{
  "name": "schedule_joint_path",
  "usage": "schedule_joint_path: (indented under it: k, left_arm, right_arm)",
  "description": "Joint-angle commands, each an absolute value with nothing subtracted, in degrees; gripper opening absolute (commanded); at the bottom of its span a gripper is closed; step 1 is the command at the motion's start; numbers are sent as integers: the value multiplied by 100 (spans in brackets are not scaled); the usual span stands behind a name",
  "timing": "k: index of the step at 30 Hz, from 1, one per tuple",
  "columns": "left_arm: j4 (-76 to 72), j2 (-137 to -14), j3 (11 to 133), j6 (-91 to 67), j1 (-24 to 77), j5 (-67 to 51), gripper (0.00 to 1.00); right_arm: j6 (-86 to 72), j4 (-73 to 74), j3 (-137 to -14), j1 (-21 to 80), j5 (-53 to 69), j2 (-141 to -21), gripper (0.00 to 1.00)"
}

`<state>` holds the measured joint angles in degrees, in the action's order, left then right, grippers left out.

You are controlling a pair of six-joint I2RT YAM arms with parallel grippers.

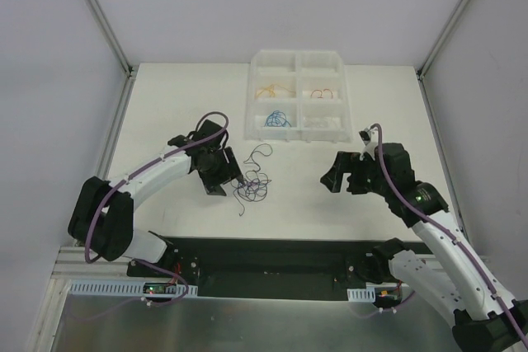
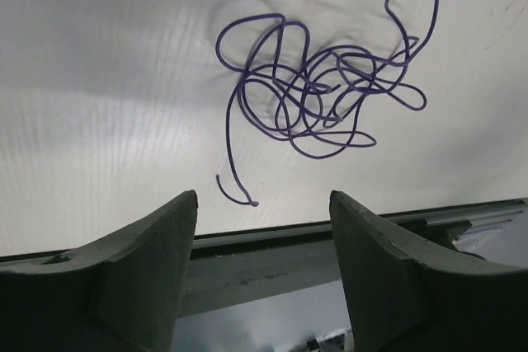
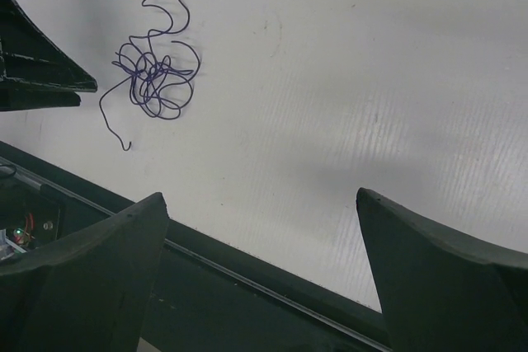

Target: Untangle the cables

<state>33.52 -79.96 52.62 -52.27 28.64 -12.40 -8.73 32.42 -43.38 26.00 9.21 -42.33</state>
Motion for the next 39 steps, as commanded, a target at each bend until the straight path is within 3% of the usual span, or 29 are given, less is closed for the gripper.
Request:
schedule_joint_path:
  k: [1, 5, 10, 14, 19, 26, 32, 39]
  left_arm:
    - [2770, -8304, 5116, -5659, 2900, -1862, 62]
    - [2655, -8885, 5028, -6116, 2909, -2363, 41]
    - [2487, -8833, 4887, -6346, 2953, -2425, 37]
    - [2505, -8395, 4554, -6512, 2997, -2269, 52]
    - [2575, -7718, 4166, -6434, 2971, -1803, 63]
    - [2820, -7111, 4543, -5608, 2909, -1144, 79]
    - [2988, -7434, 4482, -5450, 2619, -1326, 71]
    - [2892, -8261, 4641, -5282, 2716, -2065, 51]
  right_arm:
    - [-826, 3375, -4386, 2523, 791, -4148, 100]
    - [-826, 3419, -4421, 2505, 765, -4157, 99]
    - [-765, 3489, -4456, 2487, 651, -4087, 100]
    - [-738, 3516, -4439, 2479, 606, -4043, 100]
    - [-817, 3498, -4342, 2470, 685, -4087, 100]
    - [-958, 3437, -4219, 2461, 835, -4131, 100]
    - [-984, 3410, -4192, 2470, 905, -4140, 100]
    - [-993, 3357, -4157, 2470, 958, -4210, 100]
